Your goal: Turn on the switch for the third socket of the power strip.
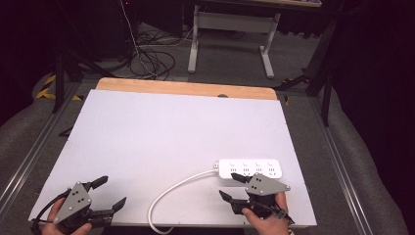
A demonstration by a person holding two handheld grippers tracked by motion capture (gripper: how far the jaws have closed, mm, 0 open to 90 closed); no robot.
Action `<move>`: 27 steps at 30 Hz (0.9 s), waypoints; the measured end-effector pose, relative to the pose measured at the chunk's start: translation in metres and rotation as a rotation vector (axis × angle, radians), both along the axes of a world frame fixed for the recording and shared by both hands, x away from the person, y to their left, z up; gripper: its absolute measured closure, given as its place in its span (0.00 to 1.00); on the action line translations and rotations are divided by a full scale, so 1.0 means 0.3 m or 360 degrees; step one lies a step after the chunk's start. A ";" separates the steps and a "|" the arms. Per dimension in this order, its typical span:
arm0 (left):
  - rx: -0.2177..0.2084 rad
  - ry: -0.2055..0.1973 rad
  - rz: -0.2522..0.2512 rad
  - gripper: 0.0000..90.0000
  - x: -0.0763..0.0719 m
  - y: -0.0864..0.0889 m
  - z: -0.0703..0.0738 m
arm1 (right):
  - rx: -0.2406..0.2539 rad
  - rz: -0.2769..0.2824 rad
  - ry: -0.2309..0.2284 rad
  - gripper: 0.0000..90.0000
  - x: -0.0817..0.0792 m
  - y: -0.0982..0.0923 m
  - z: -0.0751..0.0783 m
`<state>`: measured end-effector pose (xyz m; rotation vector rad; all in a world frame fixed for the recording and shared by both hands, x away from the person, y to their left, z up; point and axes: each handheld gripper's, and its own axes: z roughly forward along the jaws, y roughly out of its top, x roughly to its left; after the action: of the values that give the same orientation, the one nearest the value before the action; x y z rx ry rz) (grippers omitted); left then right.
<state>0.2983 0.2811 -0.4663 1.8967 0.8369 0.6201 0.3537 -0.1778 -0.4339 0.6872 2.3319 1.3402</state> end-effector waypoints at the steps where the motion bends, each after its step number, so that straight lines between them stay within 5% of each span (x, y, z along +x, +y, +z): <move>1: 0.0000 -0.0003 0.0001 0.17 0.000 0.000 0.000 | 0.0000 0.0000 0.0000 0.39 0.000 0.000 0.000; 27: 0.0030 0.0006 -0.0005 0.17 0.000 -0.002 -0.001 | -0.0010 -0.0050 -0.0017 0.41 0.057 -0.015 0.124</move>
<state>0.2983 0.2804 -0.4665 1.9164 0.8333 0.6247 0.3708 -0.1824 -0.3968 0.7100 2.3065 1.3190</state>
